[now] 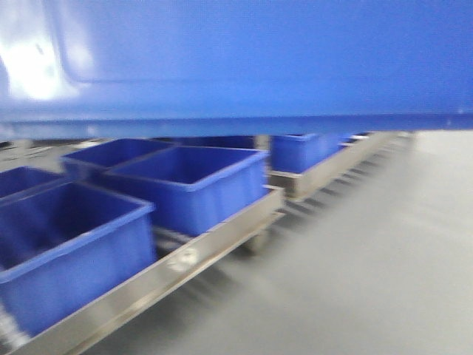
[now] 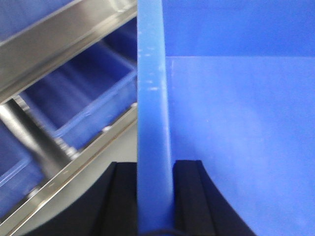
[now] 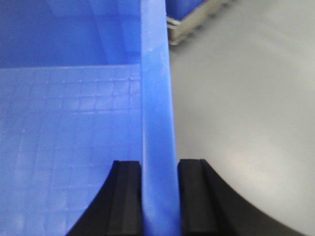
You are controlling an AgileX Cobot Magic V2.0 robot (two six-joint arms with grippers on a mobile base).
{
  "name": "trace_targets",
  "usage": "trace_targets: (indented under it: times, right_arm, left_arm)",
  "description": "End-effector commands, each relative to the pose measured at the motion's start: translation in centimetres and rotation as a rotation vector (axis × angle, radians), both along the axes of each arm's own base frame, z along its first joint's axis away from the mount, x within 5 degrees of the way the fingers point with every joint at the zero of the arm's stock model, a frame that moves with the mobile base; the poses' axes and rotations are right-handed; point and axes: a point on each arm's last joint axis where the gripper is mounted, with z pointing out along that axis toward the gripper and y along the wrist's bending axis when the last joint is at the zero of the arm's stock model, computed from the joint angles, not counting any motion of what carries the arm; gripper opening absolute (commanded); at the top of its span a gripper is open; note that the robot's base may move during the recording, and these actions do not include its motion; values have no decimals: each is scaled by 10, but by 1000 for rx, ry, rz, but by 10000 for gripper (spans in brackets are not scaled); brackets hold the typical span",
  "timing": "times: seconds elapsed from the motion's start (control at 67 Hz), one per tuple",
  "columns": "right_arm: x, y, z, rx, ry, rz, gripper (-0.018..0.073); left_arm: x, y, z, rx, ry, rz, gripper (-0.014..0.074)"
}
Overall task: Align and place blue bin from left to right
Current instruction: 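Hold the blue bin with both grippers while the base turns away, then carry the blue bin in both grippers while driving across the floor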
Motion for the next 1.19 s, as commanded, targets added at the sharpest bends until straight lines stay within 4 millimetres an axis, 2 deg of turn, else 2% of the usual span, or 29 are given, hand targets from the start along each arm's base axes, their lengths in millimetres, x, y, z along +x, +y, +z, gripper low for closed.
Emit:
trace_targets:
  times: [0.0, 1.179]
  right_arm:
    - [-1, 3, 16, 78, -104, 61, -80]
    - [-1, 3, 16, 78, -104, 61, -80]
  left_arm:
    - [-2, -8, 12, -66, -86, -81, -111]
    - [-2, -8, 12, -66, -86, -81, -111]
